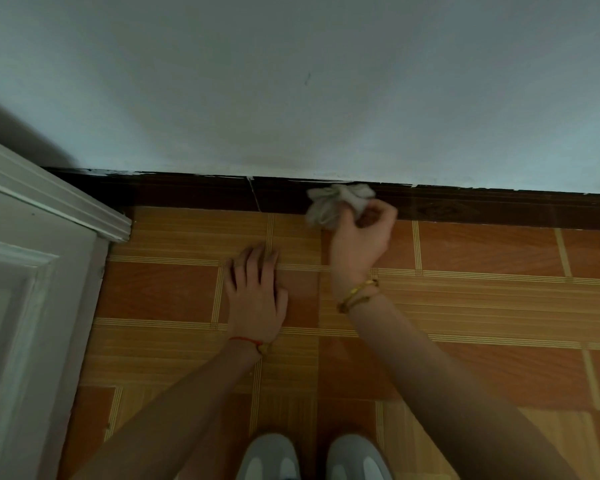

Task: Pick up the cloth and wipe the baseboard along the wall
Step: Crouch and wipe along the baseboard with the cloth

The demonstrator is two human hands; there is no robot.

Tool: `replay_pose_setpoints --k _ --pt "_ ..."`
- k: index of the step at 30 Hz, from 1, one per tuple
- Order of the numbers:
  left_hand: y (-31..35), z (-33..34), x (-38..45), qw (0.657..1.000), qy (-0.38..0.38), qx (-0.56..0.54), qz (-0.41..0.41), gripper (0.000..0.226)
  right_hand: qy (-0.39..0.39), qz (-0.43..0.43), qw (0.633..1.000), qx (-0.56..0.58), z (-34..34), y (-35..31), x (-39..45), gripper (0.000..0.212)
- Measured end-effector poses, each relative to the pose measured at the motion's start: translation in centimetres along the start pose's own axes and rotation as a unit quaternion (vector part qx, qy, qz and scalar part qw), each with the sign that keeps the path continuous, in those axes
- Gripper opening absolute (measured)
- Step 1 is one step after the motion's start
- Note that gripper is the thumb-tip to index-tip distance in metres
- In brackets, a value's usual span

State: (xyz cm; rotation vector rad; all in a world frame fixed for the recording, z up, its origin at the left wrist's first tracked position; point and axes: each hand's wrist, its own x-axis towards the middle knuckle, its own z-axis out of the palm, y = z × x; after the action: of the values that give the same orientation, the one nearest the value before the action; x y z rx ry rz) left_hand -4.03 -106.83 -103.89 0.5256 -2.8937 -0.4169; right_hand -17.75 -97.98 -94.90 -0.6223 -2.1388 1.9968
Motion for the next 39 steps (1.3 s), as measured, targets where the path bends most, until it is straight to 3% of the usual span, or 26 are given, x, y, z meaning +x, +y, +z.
replay_pose_setpoints --k 3,7,10,14,17,24,29,34,39 --pt "0.0 0.0 -0.1 1.000 -0.006 -0.011 -0.001 0.052 0.067 0.000 0.997 0.022 -2.3 0.0 2.5 0.026" --pt "0.0 0.1 0.0 1.000 -0.004 -0.006 -0.001 0.052 0.071 -0.004 0.997 0.012 -2.1 0.0 2.6 0.027" --pt "0.0 0.1 0.1 1.000 0.000 -0.003 0.000 0.053 0.030 -0.005 1.000 -0.001 -0.4 0.4 0.8 0.028" --pt "-0.1 0.2 0.0 1.000 0.011 0.009 0.010 0.053 -0.098 -0.025 0.994 -0.039 3.0 2.0 -2.5 0.029" --pt "-0.2 0.3 0.0 1.000 0.018 0.015 0.012 0.051 -0.121 -0.018 0.992 -0.043 4.0 2.4 -3.5 0.027" --pt "-0.1 0.1 0.0 1.000 0.003 -0.002 0.002 0.052 0.045 0.003 0.998 -0.047 -1.5 1.9 2.1 0.028" --pt "0.0 0.1 0.0 1.000 0.000 -0.004 -0.001 0.051 0.112 -0.006 0.994 -0.010 -4.1 0.8 4.5 0.028" --pt "0.1 0.2 0.0 1.000 0.003 0.003 0.001 0.051 0.065 -0.017 0.998 -0.019 -2.3 0.3 2.8 0.030" --pt "0.1 0.2 0.0 1.000 0.006 0.008 0.002 0.052 -0.034 -0.038 0.999 -0.012 0.7 -0.1 -0.6 0.031"
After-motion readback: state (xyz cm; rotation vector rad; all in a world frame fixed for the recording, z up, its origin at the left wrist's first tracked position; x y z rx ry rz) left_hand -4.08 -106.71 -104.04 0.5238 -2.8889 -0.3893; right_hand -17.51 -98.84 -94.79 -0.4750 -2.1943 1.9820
